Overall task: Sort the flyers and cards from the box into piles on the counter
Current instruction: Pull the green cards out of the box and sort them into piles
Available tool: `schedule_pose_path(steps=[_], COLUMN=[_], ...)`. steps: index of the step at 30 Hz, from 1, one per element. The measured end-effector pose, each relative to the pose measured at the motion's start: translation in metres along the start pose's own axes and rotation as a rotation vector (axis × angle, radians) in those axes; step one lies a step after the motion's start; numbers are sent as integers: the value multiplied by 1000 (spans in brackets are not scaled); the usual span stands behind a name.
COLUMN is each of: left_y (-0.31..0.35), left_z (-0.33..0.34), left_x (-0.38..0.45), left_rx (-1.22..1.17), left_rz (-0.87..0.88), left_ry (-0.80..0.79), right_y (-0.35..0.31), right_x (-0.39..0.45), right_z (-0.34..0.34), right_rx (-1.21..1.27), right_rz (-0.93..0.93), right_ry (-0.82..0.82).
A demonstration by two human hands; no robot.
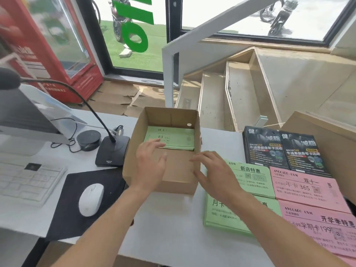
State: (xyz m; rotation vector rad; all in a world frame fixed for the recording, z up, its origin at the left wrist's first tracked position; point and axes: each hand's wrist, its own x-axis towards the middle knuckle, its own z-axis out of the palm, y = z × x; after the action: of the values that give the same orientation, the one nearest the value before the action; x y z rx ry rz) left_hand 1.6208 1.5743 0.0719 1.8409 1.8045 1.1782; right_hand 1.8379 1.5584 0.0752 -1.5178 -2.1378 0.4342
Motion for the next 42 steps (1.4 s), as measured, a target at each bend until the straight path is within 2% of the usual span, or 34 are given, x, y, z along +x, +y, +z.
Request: schedule_pose_path(steps=[4, 10, 14, 20, 27, 33, 36, 39, 42], left_y=[-50, -71, -77, -80, -83, -78, -74, -68, -59], left_z=[-3, 8, 15, 19, 19, 16, 14, 10, 2], left_x=[57, 88, 82, 83, 84, 84, 85, 86, 87], left_rx=[325, 514, 629, 583, 560, 499, 399, 287, 77], left_rz=[63, 72, 75, 10, 42, 51, 23, -9, -136], left_ry=[-156, -304, -263, -210, -174, -151, -122, -69, 6], right_y=[-14, -11, -1, 6, 12, 9, 1, -14, -28], right_x=[64, 138, 162, 179, 181, 187, 189, 184, 172], right_z=[23, 65, 89, 104, 100, 88, 71, 47, 19], right_rx=[-94, -270, -330, -480, -521, -409, -317, -311, -318], right_rz=[-12, 107, 138, 50, 32, 223, 232, 179, 89], right_ry=[-122, -380, -473, -500, -345, -365, -318, -183, -66])
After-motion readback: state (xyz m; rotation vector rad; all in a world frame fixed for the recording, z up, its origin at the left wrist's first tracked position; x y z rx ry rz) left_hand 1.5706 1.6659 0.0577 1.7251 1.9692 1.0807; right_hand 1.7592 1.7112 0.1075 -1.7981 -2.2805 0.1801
